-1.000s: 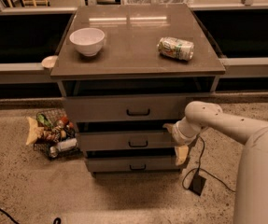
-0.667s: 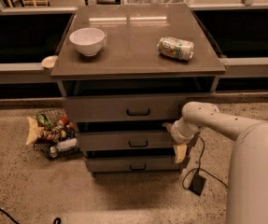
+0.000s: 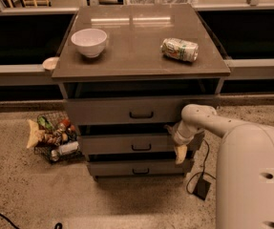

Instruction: Open middle drawer

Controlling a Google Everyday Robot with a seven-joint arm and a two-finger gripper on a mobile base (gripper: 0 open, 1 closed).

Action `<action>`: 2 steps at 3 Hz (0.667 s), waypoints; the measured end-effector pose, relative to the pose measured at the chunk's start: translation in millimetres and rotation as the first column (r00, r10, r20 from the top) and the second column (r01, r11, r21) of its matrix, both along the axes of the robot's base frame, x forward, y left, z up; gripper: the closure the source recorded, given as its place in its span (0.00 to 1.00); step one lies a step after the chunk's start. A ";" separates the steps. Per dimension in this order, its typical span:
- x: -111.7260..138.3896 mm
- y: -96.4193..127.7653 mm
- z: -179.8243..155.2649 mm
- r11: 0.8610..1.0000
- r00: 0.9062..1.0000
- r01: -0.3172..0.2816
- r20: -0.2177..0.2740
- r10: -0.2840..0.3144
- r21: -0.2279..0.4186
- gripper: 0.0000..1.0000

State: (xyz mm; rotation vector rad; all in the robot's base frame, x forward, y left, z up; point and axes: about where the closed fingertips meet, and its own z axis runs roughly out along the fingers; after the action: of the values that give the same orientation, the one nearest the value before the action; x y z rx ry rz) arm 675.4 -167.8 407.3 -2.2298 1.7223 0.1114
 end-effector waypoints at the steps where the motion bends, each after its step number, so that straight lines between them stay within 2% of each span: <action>1: 6.8 3.1 -16.2 1.000 1.000 -0.004 -0.026 0.005 0.011 0.00; 2: 5.0 5.8 -15.6 1.000 0.999 -0.012 -0.039 0.012 0.015 0.19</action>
Offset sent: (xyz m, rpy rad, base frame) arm 0.0009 0.0133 -0.0348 0.0294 0.0845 0.0385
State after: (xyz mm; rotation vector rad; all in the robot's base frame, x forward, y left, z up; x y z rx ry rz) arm 680.4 -162.0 391.7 -2.2420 1.7224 0.1710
